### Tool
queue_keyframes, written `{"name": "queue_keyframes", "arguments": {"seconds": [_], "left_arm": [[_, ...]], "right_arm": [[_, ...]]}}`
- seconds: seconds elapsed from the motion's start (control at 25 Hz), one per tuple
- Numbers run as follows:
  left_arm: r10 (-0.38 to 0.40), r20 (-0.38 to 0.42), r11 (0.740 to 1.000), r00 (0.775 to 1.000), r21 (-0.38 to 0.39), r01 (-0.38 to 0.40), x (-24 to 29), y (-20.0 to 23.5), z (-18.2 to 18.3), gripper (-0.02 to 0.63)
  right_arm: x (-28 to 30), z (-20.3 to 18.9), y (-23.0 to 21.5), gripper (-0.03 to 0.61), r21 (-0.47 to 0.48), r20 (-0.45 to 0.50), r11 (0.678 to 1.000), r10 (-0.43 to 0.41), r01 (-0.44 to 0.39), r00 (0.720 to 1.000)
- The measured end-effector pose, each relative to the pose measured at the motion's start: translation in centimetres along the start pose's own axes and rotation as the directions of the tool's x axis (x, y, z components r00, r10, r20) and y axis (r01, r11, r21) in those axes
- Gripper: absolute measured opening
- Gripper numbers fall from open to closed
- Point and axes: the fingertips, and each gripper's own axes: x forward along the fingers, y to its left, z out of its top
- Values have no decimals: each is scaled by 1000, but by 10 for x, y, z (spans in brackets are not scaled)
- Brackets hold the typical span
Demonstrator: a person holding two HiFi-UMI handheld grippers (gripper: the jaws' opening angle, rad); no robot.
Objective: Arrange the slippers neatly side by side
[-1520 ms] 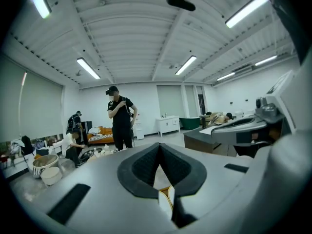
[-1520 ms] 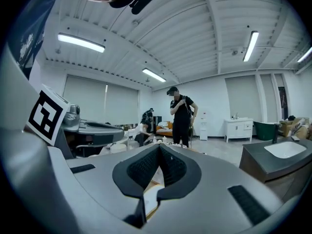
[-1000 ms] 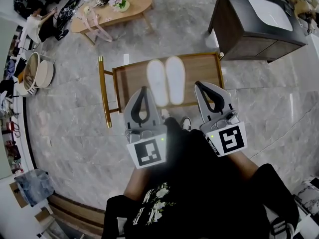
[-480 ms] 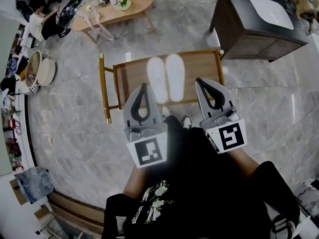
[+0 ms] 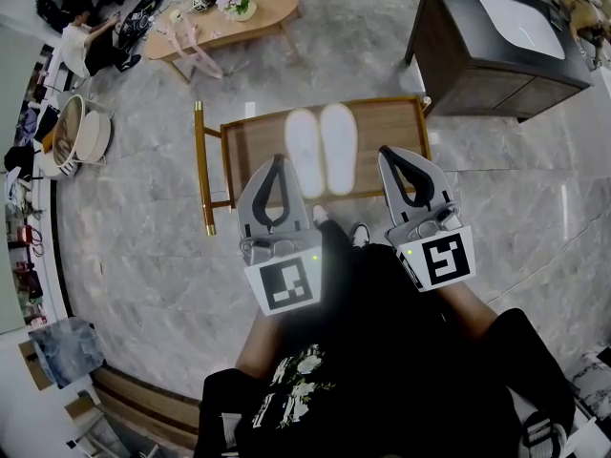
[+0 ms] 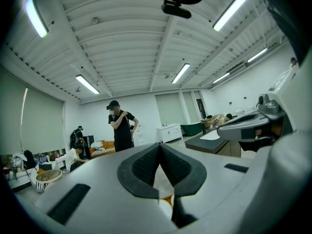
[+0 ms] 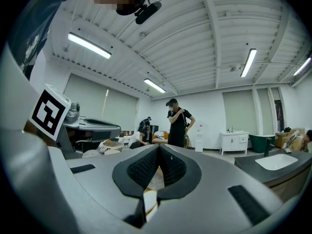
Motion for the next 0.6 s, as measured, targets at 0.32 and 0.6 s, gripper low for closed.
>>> {"name": "queue_keyframes", "arguments": {"seconds": [0.32,0.6], "left_arm": [[-30,-7,1000,1000,-1,30,1,-8,1,3],[-37,-24,999,999,1,37,-1,-10,-3,3]], "right_arm": [[-6,-4,-7,-2,24,-1,999,-29,29,1000],[-8,-10,-4,-2,47,-10,999,-21,21,1000]]}}
